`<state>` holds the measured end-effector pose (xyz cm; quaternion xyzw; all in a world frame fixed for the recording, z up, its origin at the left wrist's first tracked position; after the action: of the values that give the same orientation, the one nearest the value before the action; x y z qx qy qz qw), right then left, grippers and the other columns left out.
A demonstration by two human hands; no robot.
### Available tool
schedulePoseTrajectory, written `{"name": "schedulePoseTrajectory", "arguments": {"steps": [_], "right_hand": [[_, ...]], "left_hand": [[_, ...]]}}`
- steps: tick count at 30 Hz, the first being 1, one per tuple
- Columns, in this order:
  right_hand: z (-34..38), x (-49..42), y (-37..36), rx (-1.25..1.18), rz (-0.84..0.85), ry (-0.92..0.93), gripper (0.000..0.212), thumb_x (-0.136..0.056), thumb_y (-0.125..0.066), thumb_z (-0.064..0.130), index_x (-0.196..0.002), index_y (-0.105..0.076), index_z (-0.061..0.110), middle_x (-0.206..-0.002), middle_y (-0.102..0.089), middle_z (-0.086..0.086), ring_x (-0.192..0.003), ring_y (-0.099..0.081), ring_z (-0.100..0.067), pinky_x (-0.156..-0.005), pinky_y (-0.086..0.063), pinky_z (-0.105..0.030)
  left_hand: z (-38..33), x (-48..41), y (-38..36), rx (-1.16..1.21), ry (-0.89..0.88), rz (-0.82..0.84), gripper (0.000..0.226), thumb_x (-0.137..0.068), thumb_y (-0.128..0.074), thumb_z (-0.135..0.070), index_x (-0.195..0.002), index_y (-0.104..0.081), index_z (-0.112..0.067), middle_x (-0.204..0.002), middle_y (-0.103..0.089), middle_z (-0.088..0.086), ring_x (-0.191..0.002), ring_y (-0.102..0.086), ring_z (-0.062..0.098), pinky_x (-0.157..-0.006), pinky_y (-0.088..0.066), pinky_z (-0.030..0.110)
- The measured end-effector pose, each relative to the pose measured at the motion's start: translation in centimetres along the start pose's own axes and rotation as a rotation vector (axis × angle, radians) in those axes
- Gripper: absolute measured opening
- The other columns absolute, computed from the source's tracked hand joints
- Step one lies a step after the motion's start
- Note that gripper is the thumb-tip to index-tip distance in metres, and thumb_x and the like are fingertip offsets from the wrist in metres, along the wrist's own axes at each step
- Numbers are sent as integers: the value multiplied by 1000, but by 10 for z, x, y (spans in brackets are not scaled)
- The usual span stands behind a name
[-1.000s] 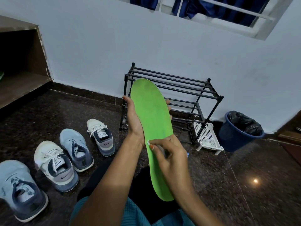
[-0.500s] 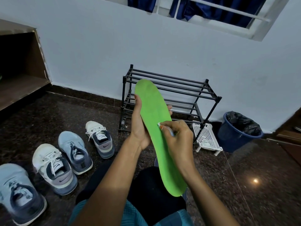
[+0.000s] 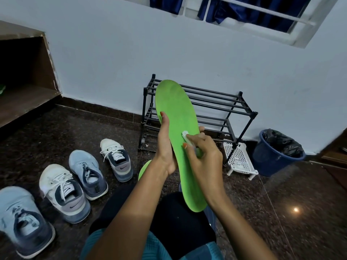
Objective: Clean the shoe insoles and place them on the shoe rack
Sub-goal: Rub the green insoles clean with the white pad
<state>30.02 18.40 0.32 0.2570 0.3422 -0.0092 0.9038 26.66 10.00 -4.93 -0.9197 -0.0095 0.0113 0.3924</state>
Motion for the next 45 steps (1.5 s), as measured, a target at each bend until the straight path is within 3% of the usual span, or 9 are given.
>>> {"name": "schedulePoseTrajectory", "arguments": {"steps": [2, 5, 9, 13, 18, 22, 27, 36, 45], "right_hand": [[0, 3, 0, 6, 11, -3, 28, -82, -57, 16, -107, -68, 12, -95, -54, 7, -92, -53, -2, -89, -45, -48], [-1, 1, -1, -15, 42, -19, 23, -83, -59, 10, -103, -70, 12, -97, -57, 3, -95, -53, -2, -91, -44, -47], [0, -3, 0, -30, 54, -31, 26, -76, -68, -4, -100, -70, 7, -83, -57, 7, -77, -54, 9, -73, -41, -4], [2, -6, 2, 57, 30, -25, 20, -77, -70, 4, -96, -71, 8, -78, -57, 7, -69, -53, -3, -77, -48, -29], [5, -12, 5, 111, -15, 23, 10, -80, -67, 5, -88, -71, 9, -79, -58, 5, -75, -57, -10, -78, -49, -45], [5, -12, 0, 65, 45, 53, 10, -75, -71, 1, -83, -71, 6, -81, -65, -2, -71, -60, -10, -83, -44, -14], [9, -2, -7, -11, 117, 53, 14, -76, -70, 0, -87, -72, 9, -78, -65, 2, -64, -55, -3, -64, -43, -8], [-1, -12, -6, 92, 86, 25, 13, -80, -67, 5, -92, -71, 7, -83, -65, -6, -74, -61, -20, -67, -52, -41], [9, 4, -10, 1, 133, 70, 13, -78, -67, -3, -87, -72, 5, -78, -59, -4, -67, -54, -6, -64, -42, -13]], "left_hand": [[-1, 0, -2, 11, -6, 11, 91, -87, -11, -74, -84, -77, -11, -96, -68, 17, -81, -66, 26, -78, -54, 37], [0, 0, -3, 41, -1, 10, 92, -87, -10, -74, -88, -74, -8, -93, -68, 17, -79, -67, 26, -73, -56, 35], [3, -2, -2, 60, 17, 8, 91, -85, -11, -77, -105, -69, -9, -95, -70, 18, -82, -69, 27, -74, -57, 37], [2, -2, 1, 19, 8, -7, 93, -85, -9, -77, -110, -63, -7, -95, -71, 18, -82, -69, 27, -73, -59, 36], [1, -1, 1, -18, -13, -14, 89, -87, -6, -74, -102, -64, -8, -82, -73, 11, -71, -70, 22, -59, -56, 29], [1, -2, 4, -9, 1, -11, 94, -84, -9, -77, -111, -62, -5, -92, -72, 16, -79, -71, 26, -64, -57, 32], [-1, -4, 6, 0, -16, -35, 97, -84, -9, -78, -100, -67, -3, -90, -71, 19, -77, -69, 28, -75, -56, 38], [0, -2, 4, -44, -29, -37, 93, -86, -4, -74, -102, -65, -6, -86, -72, 16, -74, -70, 24, -64, -59, 31], [-3, -2, 8, -43, -41, -51, 98, -85, -2, -76, -102, -66, -3, -88, -71, 17, -78, -69, 26, -75, -57, 37]]}}
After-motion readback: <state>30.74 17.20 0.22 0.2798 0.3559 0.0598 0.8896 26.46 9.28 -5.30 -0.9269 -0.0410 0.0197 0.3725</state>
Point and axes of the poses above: each hand's wrist, its own x-axis away from the middle knuckle, its own y-axis out of the back of the hand, z = x × y, the point moved 9 cm from there along -x, towards the middle knuckle
